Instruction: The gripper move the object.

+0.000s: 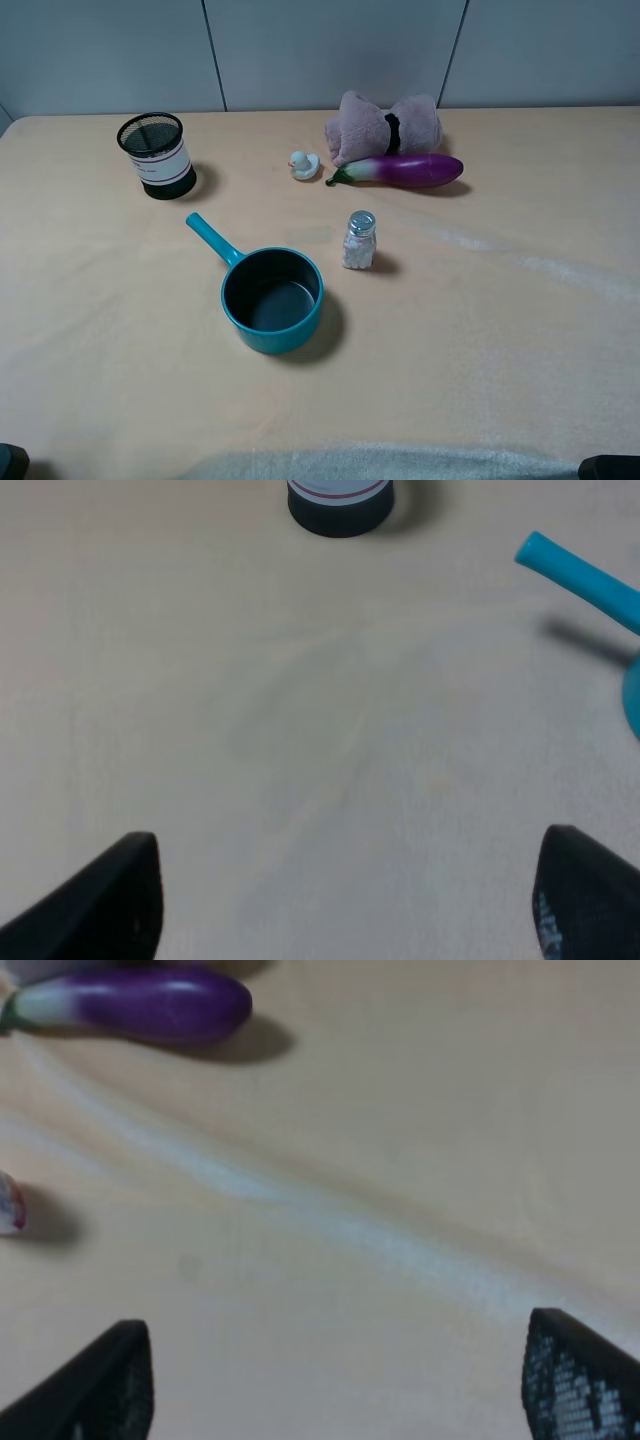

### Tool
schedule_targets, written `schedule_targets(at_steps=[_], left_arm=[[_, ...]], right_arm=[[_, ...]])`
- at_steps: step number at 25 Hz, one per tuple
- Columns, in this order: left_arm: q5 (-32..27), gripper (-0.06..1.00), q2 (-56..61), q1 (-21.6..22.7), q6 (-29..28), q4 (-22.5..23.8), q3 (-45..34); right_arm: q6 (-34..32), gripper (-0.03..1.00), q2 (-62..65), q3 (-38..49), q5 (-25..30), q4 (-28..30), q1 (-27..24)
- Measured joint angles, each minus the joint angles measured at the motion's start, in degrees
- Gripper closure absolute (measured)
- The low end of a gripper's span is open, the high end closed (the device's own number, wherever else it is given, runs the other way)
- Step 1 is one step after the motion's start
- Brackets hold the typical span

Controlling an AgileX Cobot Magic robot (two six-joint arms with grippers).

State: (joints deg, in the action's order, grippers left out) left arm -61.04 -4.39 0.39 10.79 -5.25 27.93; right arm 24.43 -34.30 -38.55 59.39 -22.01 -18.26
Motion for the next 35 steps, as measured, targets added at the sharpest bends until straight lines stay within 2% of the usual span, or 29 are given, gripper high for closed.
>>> schedule_targets(at_steps=[5,11,15,18,24,27,35], left_arm=[[0.0,0.19,0.0,0.0,0.0,0.0,0.0],[0.0,0.19,0.0,0.0,0.0,0.0,0.0],[0.0,0.19,0.0,0.0,0.0,0.0,0.0],[0.0,0.19,0.0,0.0,0.0,0.0,0.0],[0.0,0.19,0.0,0.0,0.0,0.0,0.0],[0.0,0.19,0.0,0.0,0.0,0.0,0.0],[0.0,0.19,0.0,0.0,0.0,0.0,0.0]], right_arm=[[0.0,0.4,5.2,0.9,0.0,2.3,0.8],[-0.1,0.4,10.0,8.2,-2.3,3.0,7.2],[-0.7,0.4,13.1,8.6,-3.0,3.0,8.3],[-4.0,0.4,15.3,8.6,-2.5,4.5,8.3],[-14.0,0.4,20.4,8.6,-0.1,13.8,8.3],[-15.1,0.4,23.6,8.7,0.7,14.7,8.8],[-15.2,0.4,32.9,8.7,1.0,14.7,14.4]])
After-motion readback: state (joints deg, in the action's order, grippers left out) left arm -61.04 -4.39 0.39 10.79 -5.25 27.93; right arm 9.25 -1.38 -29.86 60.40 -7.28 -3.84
